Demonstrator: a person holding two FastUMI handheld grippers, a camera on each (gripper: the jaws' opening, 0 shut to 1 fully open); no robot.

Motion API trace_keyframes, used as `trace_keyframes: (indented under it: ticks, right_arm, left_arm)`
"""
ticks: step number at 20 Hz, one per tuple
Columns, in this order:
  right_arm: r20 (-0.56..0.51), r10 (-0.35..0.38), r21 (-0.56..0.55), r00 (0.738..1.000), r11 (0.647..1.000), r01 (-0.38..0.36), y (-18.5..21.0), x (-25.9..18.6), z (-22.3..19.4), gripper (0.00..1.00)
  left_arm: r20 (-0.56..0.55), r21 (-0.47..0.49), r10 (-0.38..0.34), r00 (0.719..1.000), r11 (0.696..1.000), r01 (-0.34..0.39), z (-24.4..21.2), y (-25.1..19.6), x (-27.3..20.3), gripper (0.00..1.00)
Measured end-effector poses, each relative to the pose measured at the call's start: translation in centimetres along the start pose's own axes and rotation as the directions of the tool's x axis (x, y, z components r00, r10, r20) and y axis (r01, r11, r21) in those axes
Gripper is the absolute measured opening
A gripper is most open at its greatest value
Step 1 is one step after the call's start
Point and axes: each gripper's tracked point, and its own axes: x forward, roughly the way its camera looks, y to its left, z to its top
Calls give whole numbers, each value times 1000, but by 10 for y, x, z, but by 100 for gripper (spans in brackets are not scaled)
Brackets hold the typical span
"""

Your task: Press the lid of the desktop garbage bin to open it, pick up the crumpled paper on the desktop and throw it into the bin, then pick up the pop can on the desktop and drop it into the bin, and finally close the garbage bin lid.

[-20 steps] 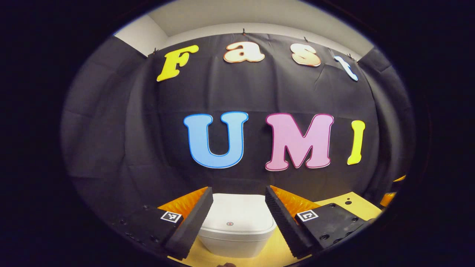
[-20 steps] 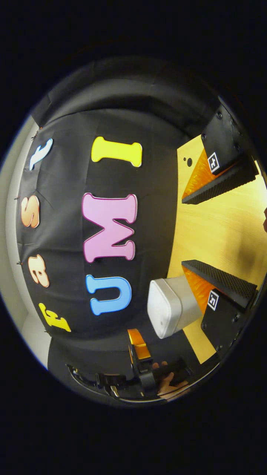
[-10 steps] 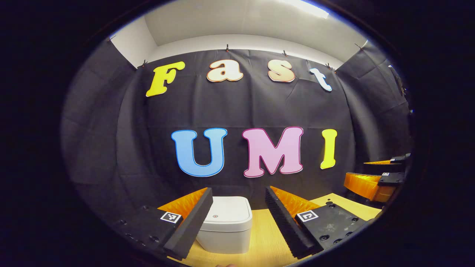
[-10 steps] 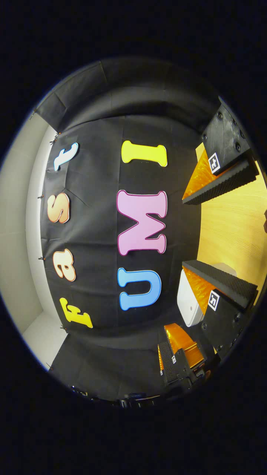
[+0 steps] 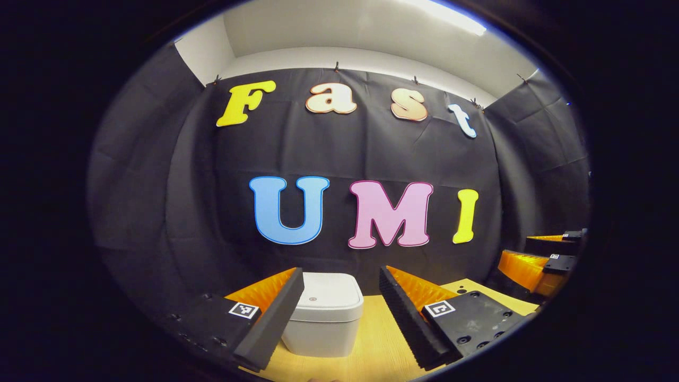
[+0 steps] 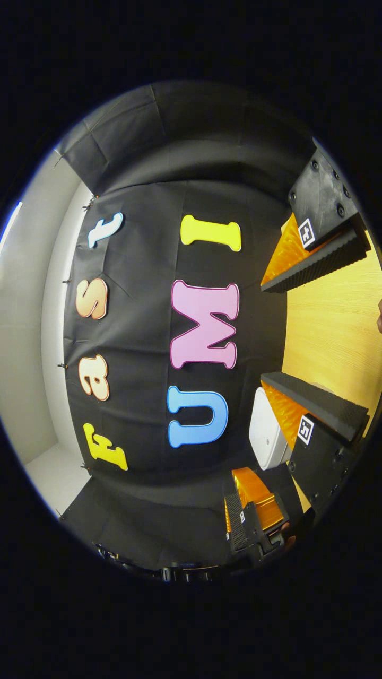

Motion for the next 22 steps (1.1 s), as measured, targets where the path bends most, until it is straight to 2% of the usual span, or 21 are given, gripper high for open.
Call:
trace_keyframes:
  ticks: [4,12,17,22]
  right_arm:
    - [9,8,-7,1000,1000,-8,7,-8,-2,97]
    - [12,-4,-29,1000,1000,4,7,-11,0,98]
    - [26,26,-10,999,1000,-26,16,-16,3,98]
    - [18,15,-28,1000,999,-15,13,-21,1,98]
  left_arm:
    - [28,1,-7,1000,1000,7,0,3,-6,98]
    - [9,21,10,1000,1000,-10,-2,8,-4,98]
    - [20,-9,32,999,999,-32,-2,13,-6,98]
    - [4,-14,25,1000,1000,-25,-8,12,-6,98]
